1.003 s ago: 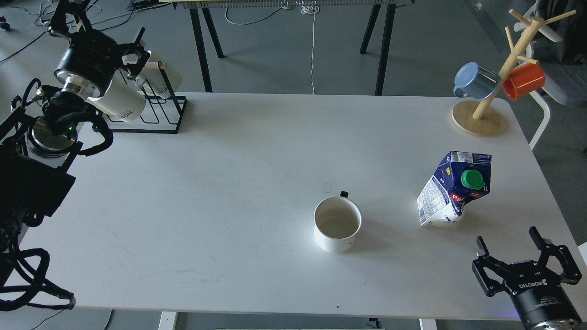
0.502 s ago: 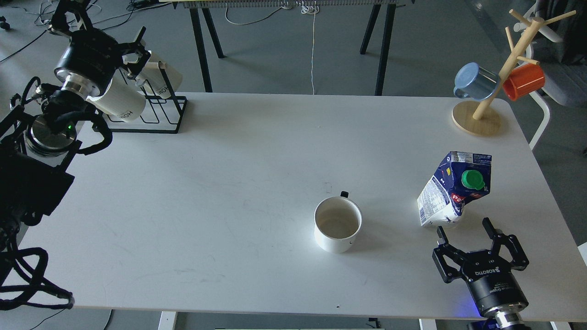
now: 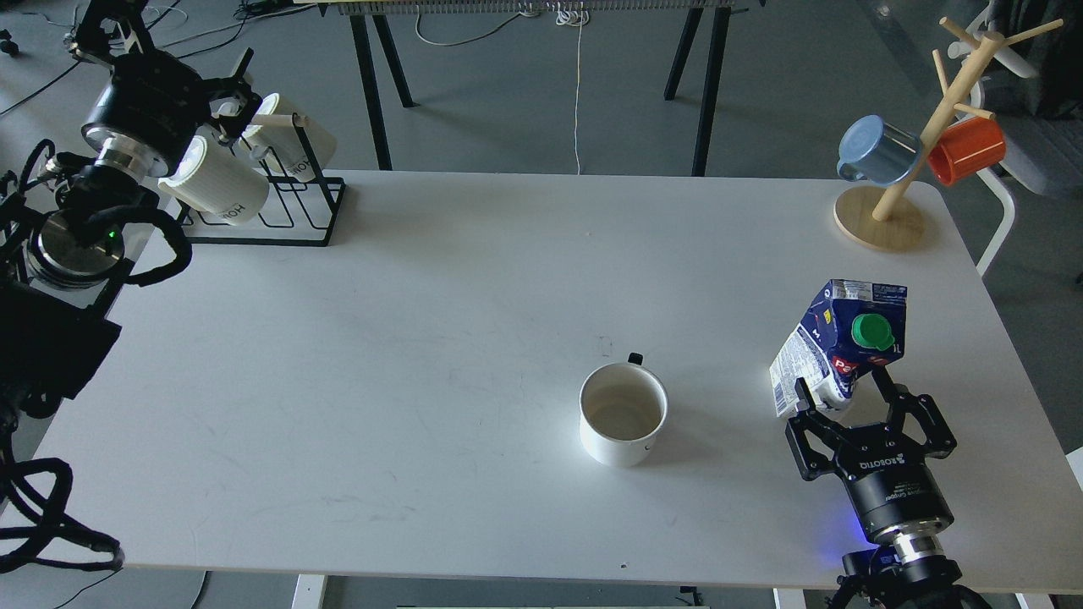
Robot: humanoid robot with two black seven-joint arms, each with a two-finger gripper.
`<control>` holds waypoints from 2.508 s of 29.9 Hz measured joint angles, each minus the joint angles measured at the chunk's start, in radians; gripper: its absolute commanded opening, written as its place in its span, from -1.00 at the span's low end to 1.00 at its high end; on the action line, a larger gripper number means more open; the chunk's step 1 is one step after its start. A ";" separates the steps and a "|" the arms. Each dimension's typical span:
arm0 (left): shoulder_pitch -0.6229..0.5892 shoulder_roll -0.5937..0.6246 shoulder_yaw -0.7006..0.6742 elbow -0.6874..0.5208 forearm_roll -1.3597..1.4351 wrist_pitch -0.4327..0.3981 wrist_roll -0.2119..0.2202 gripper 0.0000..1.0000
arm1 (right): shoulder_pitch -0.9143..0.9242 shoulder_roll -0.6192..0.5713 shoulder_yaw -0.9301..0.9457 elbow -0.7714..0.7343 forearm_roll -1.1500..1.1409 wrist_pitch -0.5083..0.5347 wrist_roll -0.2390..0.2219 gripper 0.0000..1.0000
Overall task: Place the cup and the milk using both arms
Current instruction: 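Reach the right gripper up to the milk carton and grasp it, then slide the milk carton with the right gripper next to the white mug, then open the right gripper and withdraw it from the carton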
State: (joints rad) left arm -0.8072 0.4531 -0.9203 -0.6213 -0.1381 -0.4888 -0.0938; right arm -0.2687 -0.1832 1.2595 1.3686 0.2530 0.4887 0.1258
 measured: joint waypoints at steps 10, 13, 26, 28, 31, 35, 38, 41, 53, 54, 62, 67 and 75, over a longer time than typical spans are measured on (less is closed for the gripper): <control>-0.010 0.000 0.002 0.001 0.002 0.000 0.006 0.98 | 0.015 0.003 -0.016 -0.015 -0.006 0.000 -0.001 -0.33; -0.011 -0.001 0.002 0.001 0.003 0.000 0.006 0.98 | 0.005 0.003 -0.029 0.000 -0.009 0.000 -0.001 -0.33; -0.012 -0.004 0.003 0.000 0.005 0.000 0.008 0.98 | -0.084 0.004 -0.132 0.138 -0.013 0.000 -0.003 -0.32; -0.012 -0.005 0.003 0.000 0.005 0.000 0.008 0.98 | -0.086 0.007 -0.161 0.144 -0.015 0.000 -0.001 -0.32; -0.012 -0.006 0.003 0.000 0.005 0.000 0.008 0.98 | -0.087 0.016 -0.203 0.158 -0.017 0.000 0.000 -0.32; -0.012 -0.005 0.003 -0.001 0.005 0.000 0.008 0.98 | -0.087 0.033 -0.230 0.158 -0.026 0.000 0.001 -0.32; -0.004 -0.004 0.003 -0.001 0.005 0.000 0.008 0.98 | -0.081 0.044 -0.234 0.152 -0.029 0.000 0.001 -0.30; 0.001 -0.002 0.004 -0.001 0.005 0.000 0.008 0.98 | -0.072 0.055 -0.237 0.146 -0.031 0.000 0.001 -0.21; -0.001 -0.002 0.025 -0.002 0.005 0.000 0.003 0.98 | -0.066 0.070 -0.237 0.132 -0.035 0.000 0.001 0.41; -0.001 -0.002 0.025 -0.002 0.005 0.000 0.003 0.98 | -0.067 0.070 -0.236 0.132 -0.035 0.000 0.002 0.53; 0.001 0.002 0.026 -0.005 0.005 0.000 0.003 0.98 | -0.086 0.068 -0.231 0.135 -0.033 0.000 0.002 0.93; 0.003 0.003 0.026 -0.005 0.005 0.000 0.003 0.98 | -0.115 0.067 -0.227 0.145 -0.033 0.000 0.001 0.96; 0.003 0.004 0.025 -0.004 0.005 0.000 0.006 0.99 | -0.254 0.010 -0.202 0.222 -0.088 0.000 0.001 0.96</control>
State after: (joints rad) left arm -0.8044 0.4572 -0.8957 -0.6255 -0.1334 -0.4887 -0.0876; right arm -0.5229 -0.1735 1.0576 1.5901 0.1647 0.4887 0.1273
